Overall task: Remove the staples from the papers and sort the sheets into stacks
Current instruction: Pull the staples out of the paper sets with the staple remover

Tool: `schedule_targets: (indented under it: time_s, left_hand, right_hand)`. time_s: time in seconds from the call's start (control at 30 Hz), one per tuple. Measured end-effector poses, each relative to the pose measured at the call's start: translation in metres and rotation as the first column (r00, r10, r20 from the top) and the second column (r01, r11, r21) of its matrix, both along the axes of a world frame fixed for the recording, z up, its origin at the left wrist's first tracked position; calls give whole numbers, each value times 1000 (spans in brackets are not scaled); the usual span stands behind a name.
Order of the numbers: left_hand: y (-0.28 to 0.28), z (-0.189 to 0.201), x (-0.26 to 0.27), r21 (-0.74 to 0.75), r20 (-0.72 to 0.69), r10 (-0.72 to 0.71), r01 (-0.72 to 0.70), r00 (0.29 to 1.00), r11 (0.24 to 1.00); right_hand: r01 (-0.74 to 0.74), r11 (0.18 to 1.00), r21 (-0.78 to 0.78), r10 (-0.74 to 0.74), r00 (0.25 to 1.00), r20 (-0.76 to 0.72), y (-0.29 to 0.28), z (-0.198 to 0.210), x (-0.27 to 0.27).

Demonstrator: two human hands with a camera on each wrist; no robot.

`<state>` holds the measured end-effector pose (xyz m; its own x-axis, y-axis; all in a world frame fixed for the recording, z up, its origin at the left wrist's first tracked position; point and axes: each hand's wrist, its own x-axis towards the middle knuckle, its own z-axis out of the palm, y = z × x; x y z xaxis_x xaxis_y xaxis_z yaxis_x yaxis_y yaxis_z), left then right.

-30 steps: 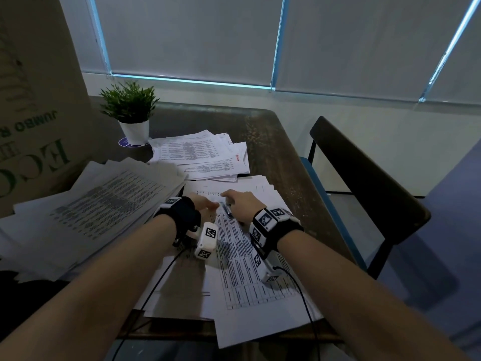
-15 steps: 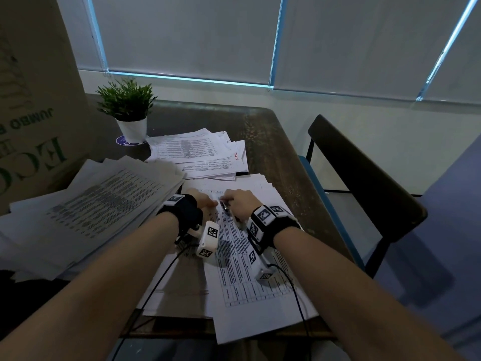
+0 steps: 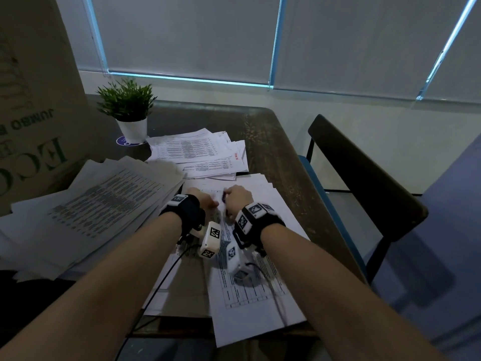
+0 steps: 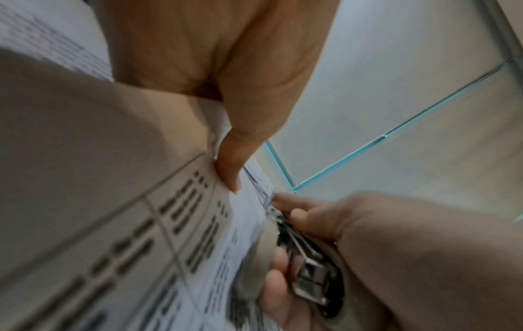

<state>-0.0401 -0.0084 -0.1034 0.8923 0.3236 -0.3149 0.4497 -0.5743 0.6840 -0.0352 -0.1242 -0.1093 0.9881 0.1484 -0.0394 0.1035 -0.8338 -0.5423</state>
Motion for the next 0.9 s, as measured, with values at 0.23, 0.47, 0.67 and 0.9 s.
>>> schedule_targets:
  time_s: [0.23,0.47,0.67,0.9]
  left_hand:
    - [12,-13,1,-179,90,-26,42,996,983]
    - [22,3,-1,-261,298,-49,130,953,957]
    - [33,13,-13,-669,209,-85,206,974,715]
    - [17,14,-33,-449,-19,-563,496,826,743]
  right_hand:
    - [379,556,740,-361,912,-196,-45,-27,7]
    - [449,199,871,-524,800,-293,-69,-33,8]
    - [464,118,878,-510,787,-348,-68,-33,11]
    - [438,64,897,-494,795,-353,-69,-34,9]
